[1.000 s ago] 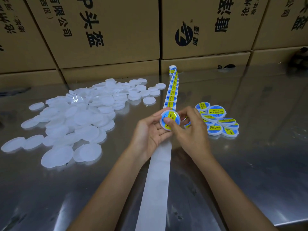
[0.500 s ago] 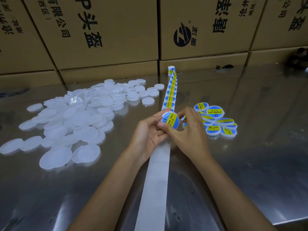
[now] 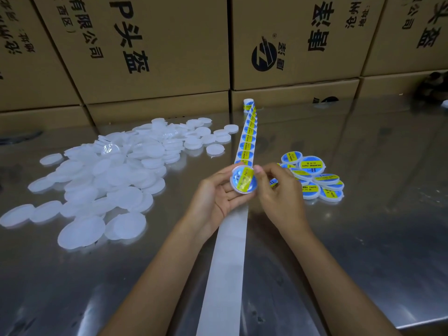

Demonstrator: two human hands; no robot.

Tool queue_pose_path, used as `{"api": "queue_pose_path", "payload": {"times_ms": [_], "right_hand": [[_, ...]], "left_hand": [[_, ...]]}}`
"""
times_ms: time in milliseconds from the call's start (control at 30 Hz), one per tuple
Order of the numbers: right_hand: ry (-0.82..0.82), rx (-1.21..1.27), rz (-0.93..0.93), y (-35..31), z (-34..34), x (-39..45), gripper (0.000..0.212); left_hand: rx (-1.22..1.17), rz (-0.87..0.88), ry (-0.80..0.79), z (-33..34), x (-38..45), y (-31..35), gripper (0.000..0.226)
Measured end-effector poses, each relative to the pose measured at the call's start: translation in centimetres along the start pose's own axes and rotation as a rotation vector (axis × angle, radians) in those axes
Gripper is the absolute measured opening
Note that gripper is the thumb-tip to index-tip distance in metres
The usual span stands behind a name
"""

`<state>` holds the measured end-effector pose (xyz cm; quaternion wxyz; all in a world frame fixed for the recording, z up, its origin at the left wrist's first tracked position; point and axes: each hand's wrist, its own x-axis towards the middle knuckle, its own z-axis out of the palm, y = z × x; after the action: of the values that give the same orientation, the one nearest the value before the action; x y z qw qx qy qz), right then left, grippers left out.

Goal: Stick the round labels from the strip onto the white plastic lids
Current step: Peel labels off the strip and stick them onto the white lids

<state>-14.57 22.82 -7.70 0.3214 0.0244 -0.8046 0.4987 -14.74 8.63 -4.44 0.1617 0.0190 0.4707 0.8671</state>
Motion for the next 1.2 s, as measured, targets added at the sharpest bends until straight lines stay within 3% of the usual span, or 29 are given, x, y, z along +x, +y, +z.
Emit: {"api": "queue_pose_path", "payload": {"times_ms": [167, 333, 500, 633, 767, 900, 1033, 1133, 1200], "right_hand": [[-0.129, -0.050, 0.000, -0.5, 0.2, -0.4, 0.034], [-0.078, -0.009, -0.058, -0.3, -0.3, -0.1, 0.008], [-0.077, 0.001, -0.030, 0.0, -0.3, 0.0, 0.012], [-0.147, -0.090, -0.007, 0.0, 0.1, -0.4, 0.038], [-0.054, -0.024, -0.049, 0.2, 0.0, -0.1, 0.017], [-0.014, 0.015, -0.061, 0.2, -0.2, 0.1, 0.018], [-0.112, 0.050, -0.056, -0.7, 0.1, -0.3, 0.014], [-0.232, -0.008, -0.084, -1.3, 0.4, -1.0, 0.032], [-0.263, -0.022, -0.129, -1.4, 0.4, -1.2, 0.040]], "left_hand": [[-0.019, 0.037, 0.019, -0.3, 0.2, 0.4, 0.033], [0.036, 0.057, 0.043, -0.2, 0.1, 0.3, 0.026], [0.103, 0.077, 0.061, -0.1, 0.1, 0.2, 0.027], [0.122, 0.083, 0.060, -0.1, 0.2, 0.3, 0.030], [0.151, 0.086, 0.015, 0.2, 0.0, 0.2, 0.030], [0.266, 0.156, -0.003, -0.1, -0.2, -0.2, 0.030], [0.239, 0.211, 0.112, -0.2, -0.3, -0.1, 0.023], [0.252, 0.252, 0.270, -0.6, 0.0, -0.1, 0.016], [0.283, 0.259, 0.359, -0.9, 0.3, -0.3, 0.026]]}}
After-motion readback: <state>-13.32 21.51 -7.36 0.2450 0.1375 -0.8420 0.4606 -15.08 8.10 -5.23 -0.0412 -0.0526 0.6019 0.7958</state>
